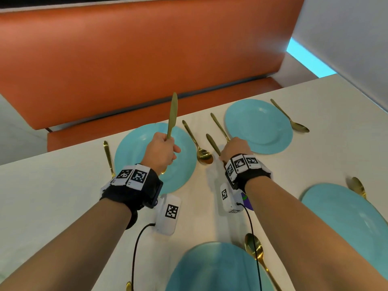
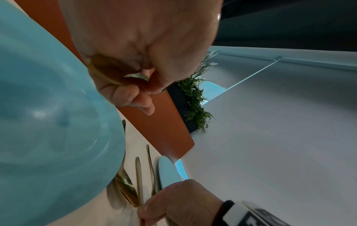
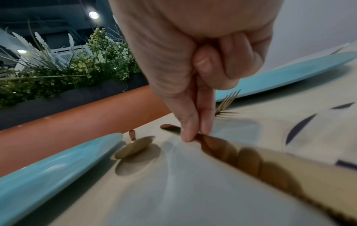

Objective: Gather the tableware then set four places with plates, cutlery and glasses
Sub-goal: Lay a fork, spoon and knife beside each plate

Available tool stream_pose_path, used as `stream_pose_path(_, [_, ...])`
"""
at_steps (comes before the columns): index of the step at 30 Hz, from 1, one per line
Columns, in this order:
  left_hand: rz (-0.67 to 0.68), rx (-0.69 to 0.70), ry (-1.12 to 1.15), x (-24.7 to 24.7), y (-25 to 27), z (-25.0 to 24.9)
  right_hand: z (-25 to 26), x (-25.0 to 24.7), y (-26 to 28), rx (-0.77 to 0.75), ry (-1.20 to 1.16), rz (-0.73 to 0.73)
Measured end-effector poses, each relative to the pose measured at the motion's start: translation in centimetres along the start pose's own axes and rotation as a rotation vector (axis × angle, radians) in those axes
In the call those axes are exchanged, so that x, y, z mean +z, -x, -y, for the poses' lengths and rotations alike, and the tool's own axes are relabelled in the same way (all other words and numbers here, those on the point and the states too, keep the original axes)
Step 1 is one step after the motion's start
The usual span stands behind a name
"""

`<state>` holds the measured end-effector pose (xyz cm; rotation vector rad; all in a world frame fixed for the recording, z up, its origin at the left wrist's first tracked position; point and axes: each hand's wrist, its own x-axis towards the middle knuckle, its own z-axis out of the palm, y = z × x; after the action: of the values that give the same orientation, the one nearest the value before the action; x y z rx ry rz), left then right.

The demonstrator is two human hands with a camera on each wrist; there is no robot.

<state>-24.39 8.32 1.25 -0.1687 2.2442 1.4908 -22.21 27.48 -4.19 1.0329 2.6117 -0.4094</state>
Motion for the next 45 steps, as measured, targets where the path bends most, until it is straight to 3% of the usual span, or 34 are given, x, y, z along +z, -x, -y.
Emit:
stream_pose_path(6, [0.005, 0.007, 0.002, 0.1, 0.2, -0.1, -0.7, -0.5, 1.6, -0.224, 0.258, -0.051])
stream_pose_path(9, [0.011, 0.009, 0.002, 0.3, 0.3, 0.0, -1.6, 0.2, 2.2, -0.363, 0.397, -0.008])
stream_pose_path(13, [0.023, 0.003, 0.011, 0.6, 0.5, 0.1, -1.9, 0.5, 2.6, -0.413, 0.478, 0.053])
stream_pose_path(27, [-0.007, -0.012, 0.05, -0.8, 0.1, 0.4, 2.9, -0.9, -2.1, -0.291, 0.47, 0.045])
stream_pose_path(45, [-0.003, -0.016, 0.042, -0.3, 0.4, 0.7, 2.4, -1.1, -2.0, -0.298, 0.42, 0.067])
